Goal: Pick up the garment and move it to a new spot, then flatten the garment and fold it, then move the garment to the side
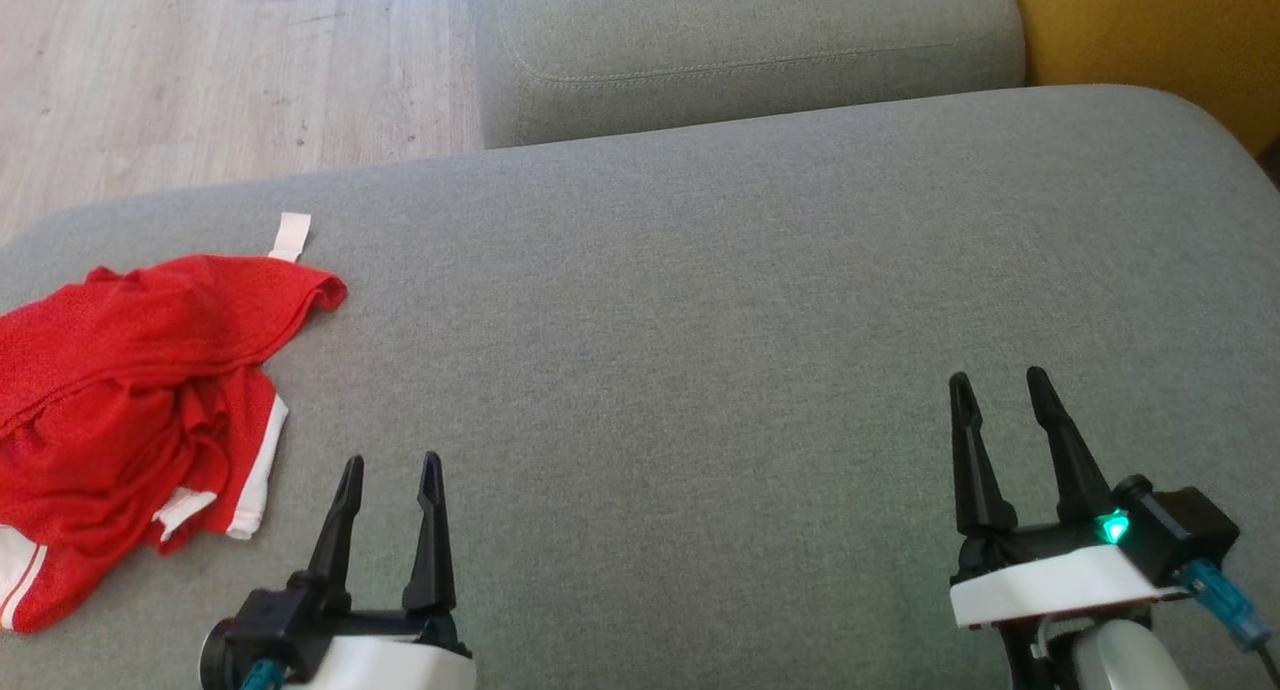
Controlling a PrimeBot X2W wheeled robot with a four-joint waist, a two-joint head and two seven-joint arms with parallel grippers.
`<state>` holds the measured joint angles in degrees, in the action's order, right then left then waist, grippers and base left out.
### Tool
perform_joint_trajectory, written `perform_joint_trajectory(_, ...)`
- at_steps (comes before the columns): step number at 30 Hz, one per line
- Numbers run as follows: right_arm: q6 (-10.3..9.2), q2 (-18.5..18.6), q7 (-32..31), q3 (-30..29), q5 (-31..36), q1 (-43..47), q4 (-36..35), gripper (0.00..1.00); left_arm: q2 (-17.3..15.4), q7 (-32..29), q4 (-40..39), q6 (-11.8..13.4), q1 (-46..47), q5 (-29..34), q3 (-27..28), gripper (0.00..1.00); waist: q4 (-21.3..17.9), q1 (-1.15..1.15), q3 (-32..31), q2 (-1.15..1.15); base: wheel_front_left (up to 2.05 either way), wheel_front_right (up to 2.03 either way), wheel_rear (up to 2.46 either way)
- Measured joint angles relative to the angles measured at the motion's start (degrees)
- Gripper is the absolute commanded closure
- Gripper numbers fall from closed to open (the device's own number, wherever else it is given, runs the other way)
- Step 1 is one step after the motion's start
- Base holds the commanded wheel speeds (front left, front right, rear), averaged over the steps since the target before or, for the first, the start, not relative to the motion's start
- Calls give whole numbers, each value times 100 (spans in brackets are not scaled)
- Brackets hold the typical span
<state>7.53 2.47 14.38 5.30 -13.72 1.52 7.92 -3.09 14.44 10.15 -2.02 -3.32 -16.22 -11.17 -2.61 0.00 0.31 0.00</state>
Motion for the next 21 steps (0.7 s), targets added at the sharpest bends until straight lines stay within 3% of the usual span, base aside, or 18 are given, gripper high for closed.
perform_joint_trajectory(11,0,0,0,54,-303,1,66,0,3,0,69,2,4,-1,-12,0,147,0,-19,0,0,0,0)
perform_joint_trajectory(21,0,3,0,533,-359,29,81,0,5,0,88,152,-2,-57,101,0,637,0,-120,0,0,0,0)
